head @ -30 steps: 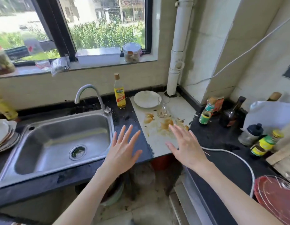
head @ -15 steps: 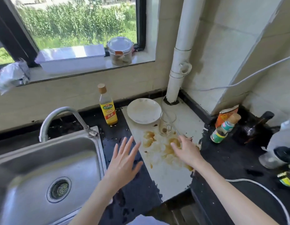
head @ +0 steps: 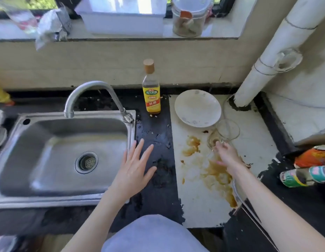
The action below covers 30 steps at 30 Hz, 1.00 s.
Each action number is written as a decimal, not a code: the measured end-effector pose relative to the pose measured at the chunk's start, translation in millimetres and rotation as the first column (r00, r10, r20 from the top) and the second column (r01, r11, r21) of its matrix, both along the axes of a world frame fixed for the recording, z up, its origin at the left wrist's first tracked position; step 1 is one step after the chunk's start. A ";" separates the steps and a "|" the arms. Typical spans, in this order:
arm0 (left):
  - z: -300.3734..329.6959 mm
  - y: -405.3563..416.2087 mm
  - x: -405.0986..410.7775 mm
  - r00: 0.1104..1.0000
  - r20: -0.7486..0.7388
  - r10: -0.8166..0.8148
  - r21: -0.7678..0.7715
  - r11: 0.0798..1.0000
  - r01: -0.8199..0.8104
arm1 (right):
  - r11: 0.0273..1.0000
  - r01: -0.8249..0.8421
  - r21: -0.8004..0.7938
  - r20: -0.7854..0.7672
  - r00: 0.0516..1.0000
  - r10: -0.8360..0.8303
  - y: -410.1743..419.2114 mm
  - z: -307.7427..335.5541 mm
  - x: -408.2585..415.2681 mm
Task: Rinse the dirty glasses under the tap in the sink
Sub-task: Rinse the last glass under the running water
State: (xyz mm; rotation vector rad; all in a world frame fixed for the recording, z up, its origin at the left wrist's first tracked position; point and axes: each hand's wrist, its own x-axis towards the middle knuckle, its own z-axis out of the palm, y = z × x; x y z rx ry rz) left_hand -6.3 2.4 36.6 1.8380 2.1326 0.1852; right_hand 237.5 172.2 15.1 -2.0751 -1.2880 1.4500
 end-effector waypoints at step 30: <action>-0.3 -176.7 -126.2 0.970 0.097 0.223 -0.042 0.975 -0.219 | 0.830 -0.487 0.272 -0.275 0.787 0.552 -179.5 20.7 -201.1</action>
